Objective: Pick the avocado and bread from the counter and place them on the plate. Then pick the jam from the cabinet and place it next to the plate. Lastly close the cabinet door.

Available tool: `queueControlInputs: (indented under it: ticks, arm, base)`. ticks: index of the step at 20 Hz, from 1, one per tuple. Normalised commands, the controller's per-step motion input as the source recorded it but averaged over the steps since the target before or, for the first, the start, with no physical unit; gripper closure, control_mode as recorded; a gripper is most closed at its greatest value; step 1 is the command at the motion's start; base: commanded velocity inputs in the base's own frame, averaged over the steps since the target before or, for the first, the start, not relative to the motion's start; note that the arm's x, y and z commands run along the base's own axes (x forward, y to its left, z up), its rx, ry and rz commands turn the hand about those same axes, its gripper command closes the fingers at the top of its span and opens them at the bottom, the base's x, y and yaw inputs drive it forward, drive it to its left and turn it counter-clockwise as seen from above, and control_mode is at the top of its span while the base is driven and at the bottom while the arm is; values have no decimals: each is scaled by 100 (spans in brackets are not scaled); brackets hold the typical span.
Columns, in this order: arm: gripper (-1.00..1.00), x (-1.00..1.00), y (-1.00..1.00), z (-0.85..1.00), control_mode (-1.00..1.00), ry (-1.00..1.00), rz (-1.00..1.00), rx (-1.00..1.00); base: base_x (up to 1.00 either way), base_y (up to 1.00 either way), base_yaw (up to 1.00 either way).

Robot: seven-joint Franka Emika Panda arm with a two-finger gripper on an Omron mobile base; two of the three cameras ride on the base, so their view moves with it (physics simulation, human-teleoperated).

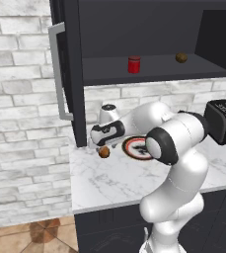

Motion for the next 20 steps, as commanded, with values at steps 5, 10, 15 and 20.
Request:
queueControlInputs:
  ticks: [5, 10, 15, 20]
  arm:
    - [-100, 4, 1, -17, -100, 0, 0, 0]
    - [-100, 0, 0, -21, -100, 0, 0, 0]
    - [-100, 1, 0, -16, -100, 0, 0, 0]
    - [-100, 4, 0, -17, -100, -1, 0, 0]
  base:
    - [0, 0, 0]
    - [0, 0, 0]
    - [0, 0, 0]
    - [0, 0, 0]
